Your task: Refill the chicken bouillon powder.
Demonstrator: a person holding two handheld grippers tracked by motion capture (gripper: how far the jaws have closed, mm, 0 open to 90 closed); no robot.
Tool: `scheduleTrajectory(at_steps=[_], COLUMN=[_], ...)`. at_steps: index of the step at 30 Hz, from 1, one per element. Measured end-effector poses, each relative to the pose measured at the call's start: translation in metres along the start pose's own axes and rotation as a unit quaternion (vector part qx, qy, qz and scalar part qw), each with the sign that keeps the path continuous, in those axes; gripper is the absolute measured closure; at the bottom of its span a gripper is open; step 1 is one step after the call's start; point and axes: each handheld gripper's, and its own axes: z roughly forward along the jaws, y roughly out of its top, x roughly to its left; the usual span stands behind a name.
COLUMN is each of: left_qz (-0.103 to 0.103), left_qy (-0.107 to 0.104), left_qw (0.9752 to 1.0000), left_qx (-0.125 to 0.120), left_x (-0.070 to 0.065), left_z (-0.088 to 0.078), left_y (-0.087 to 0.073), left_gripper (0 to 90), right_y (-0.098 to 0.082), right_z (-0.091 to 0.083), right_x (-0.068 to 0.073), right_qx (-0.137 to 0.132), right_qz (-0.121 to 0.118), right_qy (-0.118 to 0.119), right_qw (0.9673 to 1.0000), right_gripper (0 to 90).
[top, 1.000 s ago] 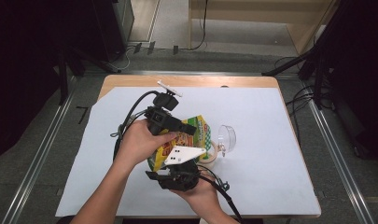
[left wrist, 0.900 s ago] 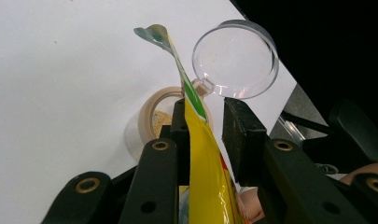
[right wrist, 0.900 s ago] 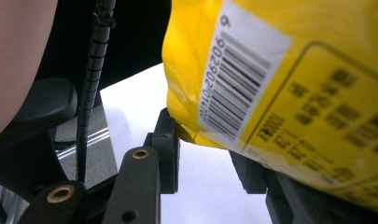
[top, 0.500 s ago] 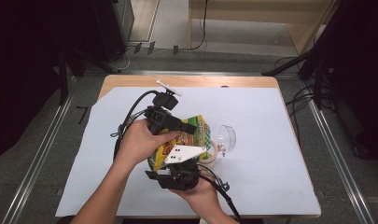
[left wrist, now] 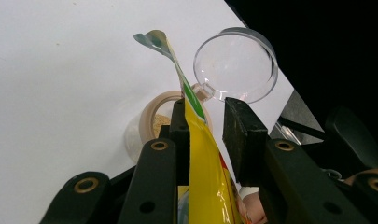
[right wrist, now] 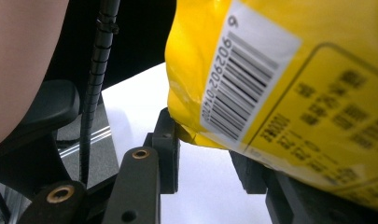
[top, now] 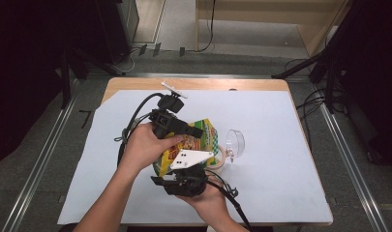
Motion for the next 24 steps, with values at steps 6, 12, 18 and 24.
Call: scheduleTrajectory(at_steps=[6,12,18,24], left_qz=[0.0,0.003,0.003,0.004], left_qy=[0.0,0.002,0.001,0.002], left_qw=[1.0,1.0,1.0,1.0], left_qx=[-0.001,0.0,0.0,0.001], left_x=[0.0,0.0003,0.0001,-0.0004], left_z=[0.0001,0.0008,0.0005,0.0007], left_y=[0.0001,-0.0002,-0.0002,-0.0003], left_gripper=[74.1,74.0,73.8,73.7], right_y=[-0.0001,-0.0016,-0.0019,-0.002], right_z=[-0.0003,0.0006,0.0005,0.0005], right_x=[-0.0004,-0.0016,-0.001,-0.0008], right_qx=[0.001,0.001,-0.001,-0.001], right_qz=[0.001,-0.005,-0.003,-0.003], right_qy=[-0.001,-0.003,-0.002,-0.002], right_qw=[1.0,1.0,1.0,1.0], right_gripper=[66.5,66.5,66.5,66.5])
